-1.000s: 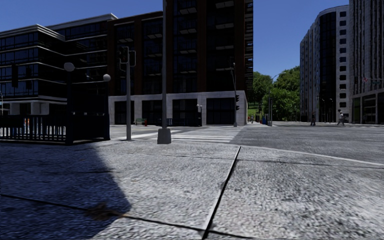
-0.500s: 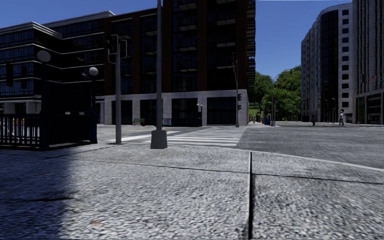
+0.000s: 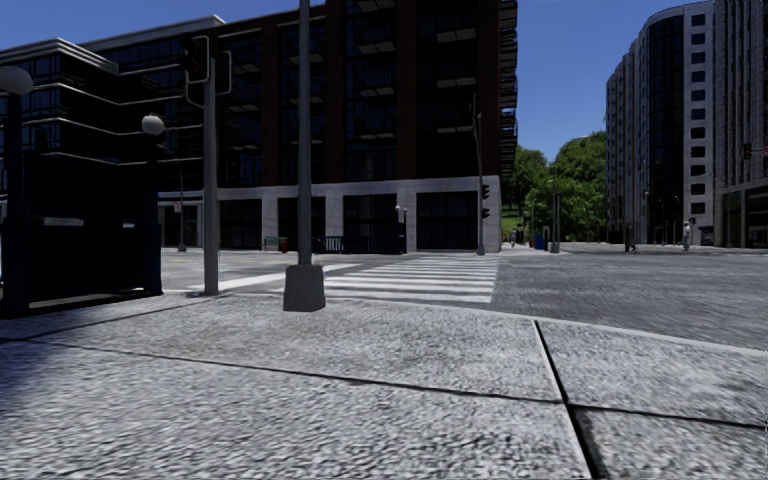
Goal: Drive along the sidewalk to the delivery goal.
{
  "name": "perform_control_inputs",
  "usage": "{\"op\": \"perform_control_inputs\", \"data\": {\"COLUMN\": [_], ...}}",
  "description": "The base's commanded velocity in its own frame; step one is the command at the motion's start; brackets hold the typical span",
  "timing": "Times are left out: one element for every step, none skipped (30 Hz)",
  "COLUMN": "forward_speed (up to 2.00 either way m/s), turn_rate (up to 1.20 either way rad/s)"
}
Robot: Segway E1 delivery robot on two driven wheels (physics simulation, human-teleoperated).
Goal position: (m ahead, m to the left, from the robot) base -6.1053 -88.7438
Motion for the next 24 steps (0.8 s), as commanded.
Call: {"op": "perform_control_inputs", "data": {"forward_speed": [2.00, 2.00, 2.00, 2.00, 2.00, 2.00, 2.00, 2.00, 2.00, 2.00, 2.00, 2.00, 2.00, 2.00, 2.00, 2.00, 2.00, 2.00, 2.00, 2.00, 2.00, 2.00, 2.00, 2.00], "turn_rate": [0.00, 0.00, 0.00, 0.00, 0.00, 0.00, 0.00, 0.00, 0.00, 0.00, 0.00, 0.00, -0.03, -0.08, -0.11, -0.14, -0.15, -0.19, -0.22, -0.22, -0.26, -0.27, -0.28, -0.28]}}
